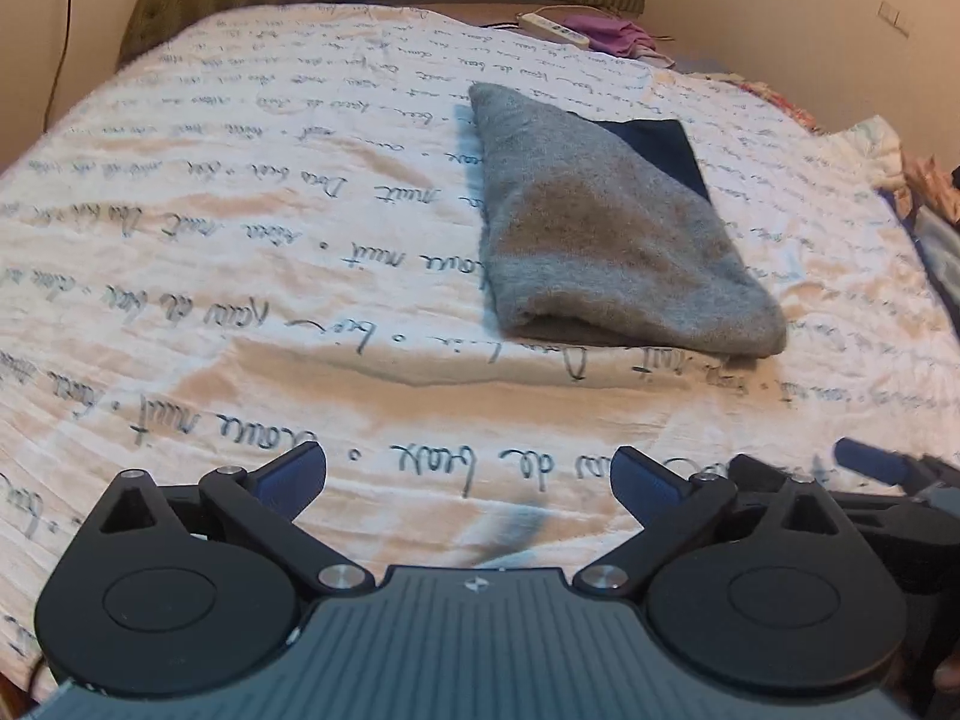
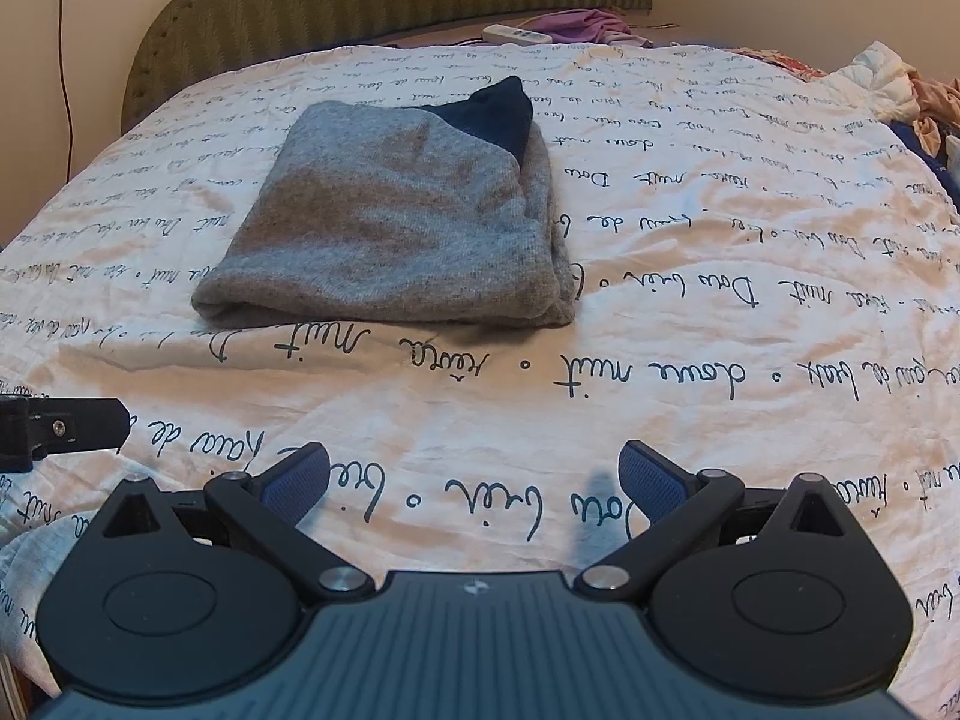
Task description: Fold small clothes
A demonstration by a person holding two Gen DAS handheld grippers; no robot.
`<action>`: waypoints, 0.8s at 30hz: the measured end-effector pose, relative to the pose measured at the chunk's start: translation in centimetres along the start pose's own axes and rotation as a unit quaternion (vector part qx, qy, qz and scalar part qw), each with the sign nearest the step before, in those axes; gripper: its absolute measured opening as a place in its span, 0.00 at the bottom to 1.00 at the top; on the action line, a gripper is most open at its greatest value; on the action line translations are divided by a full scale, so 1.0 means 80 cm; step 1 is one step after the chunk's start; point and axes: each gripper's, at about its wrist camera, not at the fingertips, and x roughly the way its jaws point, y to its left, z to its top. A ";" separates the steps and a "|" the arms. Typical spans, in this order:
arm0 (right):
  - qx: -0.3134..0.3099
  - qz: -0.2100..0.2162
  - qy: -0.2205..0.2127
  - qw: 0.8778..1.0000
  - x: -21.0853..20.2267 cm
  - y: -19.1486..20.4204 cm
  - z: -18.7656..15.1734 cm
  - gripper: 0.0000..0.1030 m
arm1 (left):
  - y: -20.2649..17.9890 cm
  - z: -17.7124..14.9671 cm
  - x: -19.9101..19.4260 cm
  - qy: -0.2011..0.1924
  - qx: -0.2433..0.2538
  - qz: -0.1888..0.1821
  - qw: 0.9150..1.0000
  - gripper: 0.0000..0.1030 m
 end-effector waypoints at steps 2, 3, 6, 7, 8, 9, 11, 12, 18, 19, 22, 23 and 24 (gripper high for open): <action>0.000 0.000 0.001 1.000 0.001 0.001 -0.001 1.00 | -0.002 0.000 -0.002 -0.005 0.005 0.004 1.000 0.99; 0.000 0.001 0.001 1.000 0.001 0.001 -0.001 1.00 | -0.001 0.000 -0.002 -0.007 0.003 0.004 1.000 0.99; -0.002 0.004 0.003 1.000 0.002 0.002 -0.002 1.00 | 0.001 0.001 -0.001 -0.005 -0.006 -0.007 1.000 0.99; -0.003 0.005 0.003 1.000 0.002 0.002 -0.002 1.00 | 0.001 0.002 -0.001 -0.004 -0.008 -0.009 1.000 0.99; -0.003 0.005 0.003 1.000 0.002 0.002 -0.002 1.00 | 0.000 0.001 -0.001 -0.003 -0.009 -0.009 1.000 0.99; -0.003 0.005 0.003 1.000 0.002 0.002 -0.002 1.00 | -0.001 0.001 -0.001 -0.003 -0.010 -0.008 1.000 0.99; 0.000 0.005 0.003 1.000 0.003 0.001 -0.002 1.00 | -0.002 0.000 -0.001 -0.003 -0.011 -0.006 1.000 0.99; 0.001 0.005 0.004 1.000 0.003 0.001 -0.002 1.00 | -0.004 0.000 0.000 -0.003 -0.009 -0.007 1.000 0.99; 0.000 0.005 0.002 1.000 0.003 0.000 -0.002 1.00 | -0.012 -0.005 0.001 -0.004 0.005 -0.002 1.000 0.99; 0.001 0.005 0.002 1.000 0.003 0.000 -0.002 1.00 | -0.012 -0.005 0.001 -0.006 0.007 -0.002 1.000 0.99; 0.003 0.005 0.003 1.000 0.003 -0.001 -0.001 1.00 | -0.012 -0.005 -0.001 -0.012 0.005 0.003 1.000 0.99; 0.003 0.004 0.003 1.000 0.003 -0.002 -0.001 1.00 | -0.012 -0.005 -0.001 -0.013 0.003 0.001 1.000 0.99; 0.004 0.005 0.003 1.000 0.003 -0.002 -0.001 1.00 | -0.012 -0.005 -0.001 -0.013 0.001 -0.001 1.000 0.99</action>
